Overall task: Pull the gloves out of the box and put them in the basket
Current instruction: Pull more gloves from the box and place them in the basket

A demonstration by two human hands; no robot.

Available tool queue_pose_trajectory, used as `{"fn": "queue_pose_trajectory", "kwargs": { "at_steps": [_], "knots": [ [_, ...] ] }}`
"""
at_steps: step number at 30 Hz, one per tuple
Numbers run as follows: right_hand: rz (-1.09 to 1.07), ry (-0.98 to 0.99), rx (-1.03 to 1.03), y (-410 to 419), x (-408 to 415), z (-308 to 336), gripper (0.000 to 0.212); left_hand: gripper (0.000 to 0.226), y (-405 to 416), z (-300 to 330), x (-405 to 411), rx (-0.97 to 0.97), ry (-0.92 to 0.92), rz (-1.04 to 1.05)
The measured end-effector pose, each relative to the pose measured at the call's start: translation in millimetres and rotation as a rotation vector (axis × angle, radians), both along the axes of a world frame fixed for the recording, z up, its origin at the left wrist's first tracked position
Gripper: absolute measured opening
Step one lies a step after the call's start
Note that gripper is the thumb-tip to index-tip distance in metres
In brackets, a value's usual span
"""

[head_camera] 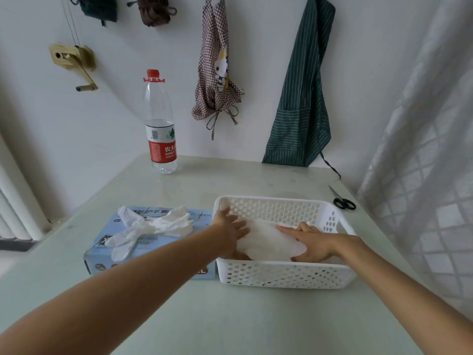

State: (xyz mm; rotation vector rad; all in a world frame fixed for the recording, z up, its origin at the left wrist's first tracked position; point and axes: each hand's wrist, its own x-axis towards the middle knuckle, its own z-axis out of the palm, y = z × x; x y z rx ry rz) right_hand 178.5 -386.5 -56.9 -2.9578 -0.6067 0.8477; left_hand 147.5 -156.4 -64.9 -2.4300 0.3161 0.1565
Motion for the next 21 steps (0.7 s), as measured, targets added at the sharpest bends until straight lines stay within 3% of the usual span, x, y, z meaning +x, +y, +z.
{"fn": "queue_pose_trajectory", "kwargs": {
  "at_steps": [1,2,4,7,10,12,16,18,21],
  "knots": [
    [-0.021,0.017,0.018,-0.1,0.1,3.3,0.091,0.077,-2.5,13.6,-6.8,-0.067,0.19,-0.079],
    [-0.045,0.034,0.043,0.4,-0.5,8.6,0.092,0.083,-2.9,32.4,-13.3,-0.084,0.239,-0.123],
    [-0.073,0.057,0.061,4.9,-5.4,25.1,0.086,0.076,10.1,54.0,-22.4,-0.314,0.131,-0.138],
    [-0.089,-0.072,0.113,18.6,-19.1,49.8,0.059,0.041,45.8,75.0,-44.4,-0.787,-0.044,-0.17],
    [-0.092,-0.323,0.469,52.0,-40.8,58.4,0.033,0.024,93.1,80.9,-70.9,-1.063,-0.192,-0.065],
    [-0.046,-0.413,0.704,89.8,-56.8,57.1,0.022,0.027,133.5,71.4,-81.8,-1.126,-0.196,0.064],
    [0.107,-0.513,0.808,161.4,-82.0,48.2,0.031,0.074,185.1,55.7,-87.3,-1.116,0.028,0.268],
    [0.19,-0.515,0.779,185.5,-83.0,40.3,0.041,0.068,196.2,49.9,-88.3,-1.117,0.079,0.312],
    [0.182,-0.541,0.761,200.6,-76.2,30.8,0.026,0.046,205.4,49.9,-84.5,-1.205,0.069,0.297]
  ]
}}
